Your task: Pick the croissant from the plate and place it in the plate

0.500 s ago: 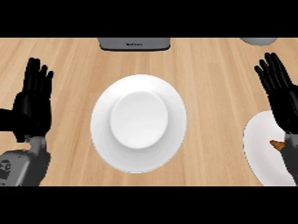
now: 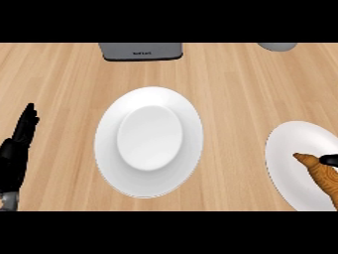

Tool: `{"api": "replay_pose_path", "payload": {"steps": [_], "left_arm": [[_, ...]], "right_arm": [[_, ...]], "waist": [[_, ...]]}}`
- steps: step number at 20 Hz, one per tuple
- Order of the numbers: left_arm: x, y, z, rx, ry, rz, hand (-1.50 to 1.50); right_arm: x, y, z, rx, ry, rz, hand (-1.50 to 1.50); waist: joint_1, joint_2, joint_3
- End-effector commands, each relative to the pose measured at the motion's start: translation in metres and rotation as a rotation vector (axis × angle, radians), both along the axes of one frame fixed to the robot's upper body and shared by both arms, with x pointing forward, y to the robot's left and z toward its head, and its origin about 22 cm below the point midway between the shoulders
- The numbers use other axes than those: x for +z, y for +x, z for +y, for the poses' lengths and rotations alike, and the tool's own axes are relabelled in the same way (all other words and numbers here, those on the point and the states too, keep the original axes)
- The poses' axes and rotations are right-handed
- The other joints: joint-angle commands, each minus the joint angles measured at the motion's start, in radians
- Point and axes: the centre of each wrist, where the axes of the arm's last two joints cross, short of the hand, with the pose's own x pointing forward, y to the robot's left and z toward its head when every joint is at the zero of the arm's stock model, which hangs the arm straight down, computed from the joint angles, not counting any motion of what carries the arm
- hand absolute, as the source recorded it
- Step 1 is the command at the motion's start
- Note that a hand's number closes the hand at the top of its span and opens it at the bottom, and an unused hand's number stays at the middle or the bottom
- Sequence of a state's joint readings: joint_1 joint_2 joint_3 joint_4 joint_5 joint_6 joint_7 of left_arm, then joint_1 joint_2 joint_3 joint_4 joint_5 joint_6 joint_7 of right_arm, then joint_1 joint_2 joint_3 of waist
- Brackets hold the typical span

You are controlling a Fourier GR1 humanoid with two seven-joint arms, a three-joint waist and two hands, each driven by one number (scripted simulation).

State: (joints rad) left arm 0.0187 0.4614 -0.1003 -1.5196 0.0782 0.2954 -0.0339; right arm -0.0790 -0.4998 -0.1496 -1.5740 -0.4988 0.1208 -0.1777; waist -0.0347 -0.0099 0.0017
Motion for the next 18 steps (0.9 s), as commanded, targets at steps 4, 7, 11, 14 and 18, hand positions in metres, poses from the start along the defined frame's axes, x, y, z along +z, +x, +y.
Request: {"api": "replay_pose_path", "payload": {"steps": [4, 7, 11, 14, 18], "left_arm": [[-0.021, -0.033, 0.025, -0.037, 0.076, 0.065, 0.00], [-0.006, -0.028, 0.036, -0.049, 0.099, 0.043, 0.00], [-0.023, -0.018, 0.015, -0.066, 0.085, 0.066, 0.00], [-0.014, -0.018, 0.027, -0.054, 0.088, 0.045, 0.00], [-0.015, -0.020, 0.012, -0.066, 0.082, 0.043, 0.00]], "right_arm": [[-0.020, -0.092, -0.033, -0.230, 0.123, -0.204, -1.50], [-0.027, -0.131, -0.044, -0.188, 0.077, -0.225, -1.50], [0.000, -0.146, -0.058, -0.045, -0.061, -0.111, -1.50], [0.025, -0.154, -0.077, 0.001, -0.298, 0.012, -1.50], [0.046, -0.148, -0.091, 0.003, -0.505, 0.133, -1.50]], "waist": [[-0.010, -0.001, -0.002], [0.013, 0.005, -0.001], [0.013, 0.008, -0.002], [0.007, 0.008, -0.004], [0.027, 0.010, -0.002]]}}
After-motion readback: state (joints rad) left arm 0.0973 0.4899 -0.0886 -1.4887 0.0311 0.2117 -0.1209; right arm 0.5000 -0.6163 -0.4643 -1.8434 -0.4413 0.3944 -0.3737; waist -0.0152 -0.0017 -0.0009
